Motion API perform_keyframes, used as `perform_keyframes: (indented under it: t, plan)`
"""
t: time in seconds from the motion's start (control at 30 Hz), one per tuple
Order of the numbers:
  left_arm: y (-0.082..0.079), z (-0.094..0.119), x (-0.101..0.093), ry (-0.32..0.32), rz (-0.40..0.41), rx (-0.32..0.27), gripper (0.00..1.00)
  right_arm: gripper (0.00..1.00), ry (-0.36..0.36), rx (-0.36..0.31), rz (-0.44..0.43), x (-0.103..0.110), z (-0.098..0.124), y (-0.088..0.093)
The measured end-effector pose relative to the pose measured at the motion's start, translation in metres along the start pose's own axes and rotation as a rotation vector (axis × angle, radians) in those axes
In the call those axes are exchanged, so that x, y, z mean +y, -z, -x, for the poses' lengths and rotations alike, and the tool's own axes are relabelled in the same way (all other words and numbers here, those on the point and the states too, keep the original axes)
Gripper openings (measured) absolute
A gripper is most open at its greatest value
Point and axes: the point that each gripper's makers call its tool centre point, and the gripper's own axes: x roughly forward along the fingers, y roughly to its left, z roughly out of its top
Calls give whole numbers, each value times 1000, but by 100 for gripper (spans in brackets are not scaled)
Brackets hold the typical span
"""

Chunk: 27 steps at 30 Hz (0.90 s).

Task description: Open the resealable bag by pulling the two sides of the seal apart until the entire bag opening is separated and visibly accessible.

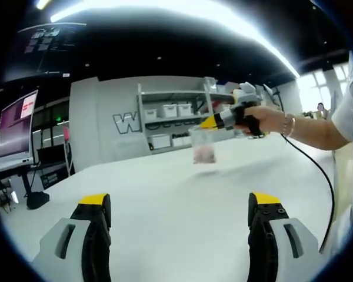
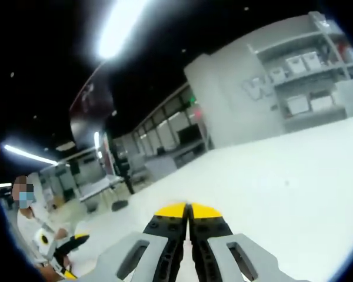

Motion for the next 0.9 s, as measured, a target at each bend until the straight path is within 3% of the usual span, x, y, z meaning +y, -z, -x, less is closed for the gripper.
perform_keyframes:
  t: [0.9]
  plan:
    - [0, 3, 5, -8, -1, -3, 95, 0, 50, 9, 6, -17, -41, -14]
